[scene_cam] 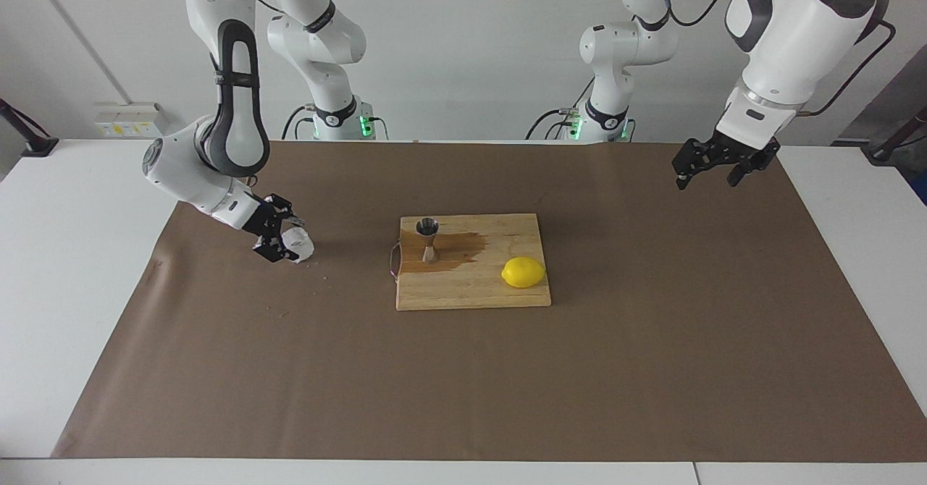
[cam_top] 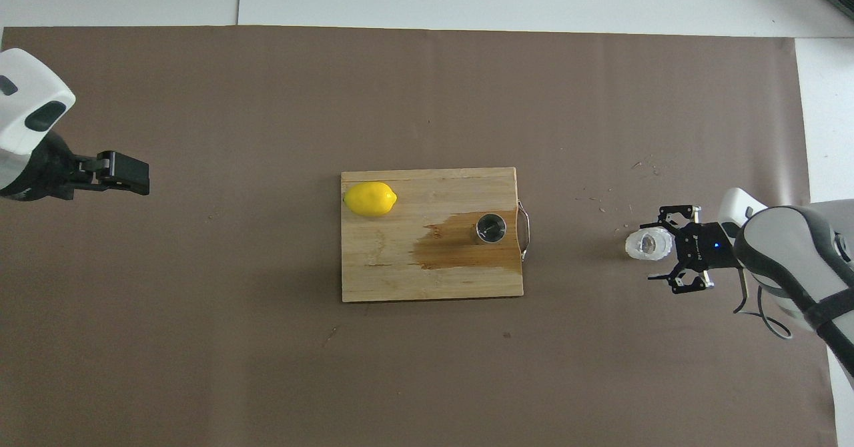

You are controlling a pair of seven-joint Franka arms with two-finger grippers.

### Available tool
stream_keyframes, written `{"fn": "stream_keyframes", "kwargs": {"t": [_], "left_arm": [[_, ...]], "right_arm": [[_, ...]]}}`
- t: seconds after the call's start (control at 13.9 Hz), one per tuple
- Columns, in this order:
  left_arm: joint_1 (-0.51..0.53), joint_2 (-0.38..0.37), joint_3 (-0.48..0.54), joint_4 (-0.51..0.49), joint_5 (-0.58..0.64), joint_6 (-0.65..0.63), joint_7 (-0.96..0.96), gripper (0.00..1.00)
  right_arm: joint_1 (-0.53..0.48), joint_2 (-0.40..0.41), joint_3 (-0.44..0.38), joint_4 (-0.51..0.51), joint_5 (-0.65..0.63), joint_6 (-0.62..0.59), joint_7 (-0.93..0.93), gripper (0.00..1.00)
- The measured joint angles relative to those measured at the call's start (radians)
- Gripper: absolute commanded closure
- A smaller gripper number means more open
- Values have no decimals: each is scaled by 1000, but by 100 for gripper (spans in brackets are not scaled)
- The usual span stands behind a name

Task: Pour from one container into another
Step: 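Withdraw the left gripper while the right gripper reaches the plastic cup, then grasp the clear plastic cup with the right gripper and lift it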

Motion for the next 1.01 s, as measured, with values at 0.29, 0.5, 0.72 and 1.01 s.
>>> {"fn": "stream_keyframes", "kwargs": {"t": [0.29, 0.5, 0.72, 1.01], "left_arm": [[4, 0, 1, 65, 0, -95, 1, 0], [5, 0, 4, 65, 0, -94, 1, 0], [5, 0, 6, 65, -14, -75, 0, 0], [5, 0, 6, 64, -20, -74, 0, 0]], "right_arm": [[-23, 0, 0, -3, 76, 0, -42, 100], [-45, -5, 0, -1, 146, 0, -55, 100], [-41, -34, 4, 6, 156, 1, -6, 100], [67, -107, 14, 18, 156, 41, 216, 100]]}}
